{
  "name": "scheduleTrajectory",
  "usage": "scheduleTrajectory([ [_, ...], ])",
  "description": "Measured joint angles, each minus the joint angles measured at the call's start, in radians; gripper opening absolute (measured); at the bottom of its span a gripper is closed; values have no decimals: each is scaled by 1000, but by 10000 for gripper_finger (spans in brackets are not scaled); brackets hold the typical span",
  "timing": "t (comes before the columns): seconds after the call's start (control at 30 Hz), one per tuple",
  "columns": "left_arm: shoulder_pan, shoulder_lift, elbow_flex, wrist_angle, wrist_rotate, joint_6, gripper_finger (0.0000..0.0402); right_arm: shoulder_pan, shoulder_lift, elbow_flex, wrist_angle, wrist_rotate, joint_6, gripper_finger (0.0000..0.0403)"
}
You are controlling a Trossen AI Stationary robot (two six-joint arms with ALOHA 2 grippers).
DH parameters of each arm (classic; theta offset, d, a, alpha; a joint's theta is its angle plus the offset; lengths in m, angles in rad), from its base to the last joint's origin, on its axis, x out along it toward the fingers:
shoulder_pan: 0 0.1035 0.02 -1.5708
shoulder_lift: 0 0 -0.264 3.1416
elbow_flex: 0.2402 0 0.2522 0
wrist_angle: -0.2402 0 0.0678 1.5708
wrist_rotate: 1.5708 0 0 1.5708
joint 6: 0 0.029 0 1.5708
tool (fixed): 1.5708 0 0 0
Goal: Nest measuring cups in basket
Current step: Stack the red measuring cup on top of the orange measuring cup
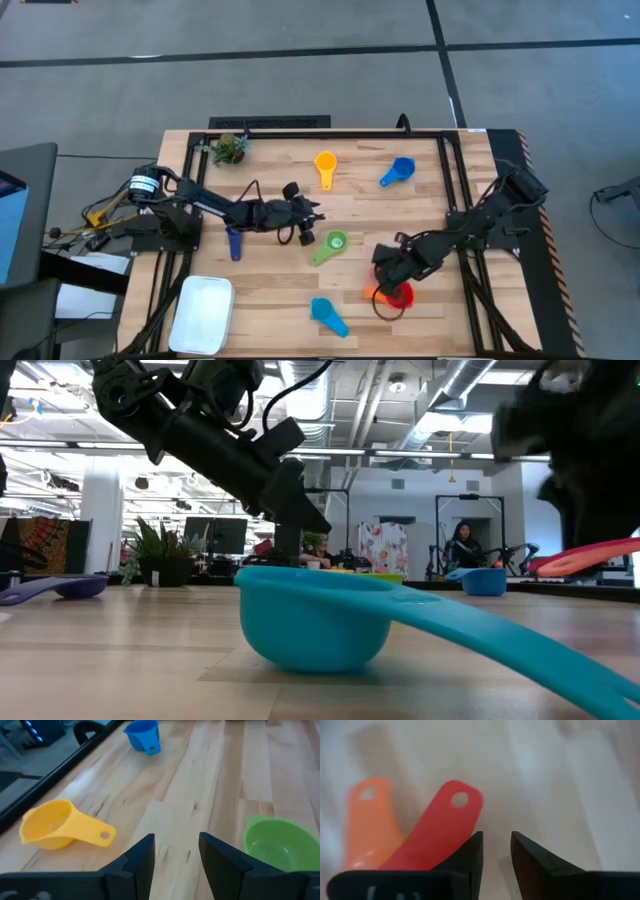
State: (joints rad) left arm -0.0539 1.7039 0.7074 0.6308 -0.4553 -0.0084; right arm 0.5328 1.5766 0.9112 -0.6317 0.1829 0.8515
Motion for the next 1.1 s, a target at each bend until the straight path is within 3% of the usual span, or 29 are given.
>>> scheduleTrajectory([
  [0.13,-14,0,0,3,0,-1,144,32,-30,0,99,2,-222,117],
  [0.33,-39,-1,0,11,-2,-12,144,47,-54,0,99,-30,-316,107],
  [0.47,-58,8,2,131,103,-93,144,51,-80,0,34,-29,-149,108],
  [0.57,-95,62,77,162,184,-84,144,68,-126,0,-27,-13,-26,107],
  [0.83,-177,236,443,-247,140,-38,144,251,-261,1,-25,42,181,98],
  [1.1,-192,371,652,-425,179,-15,144,449,-112,1,105,5,390,51],
])
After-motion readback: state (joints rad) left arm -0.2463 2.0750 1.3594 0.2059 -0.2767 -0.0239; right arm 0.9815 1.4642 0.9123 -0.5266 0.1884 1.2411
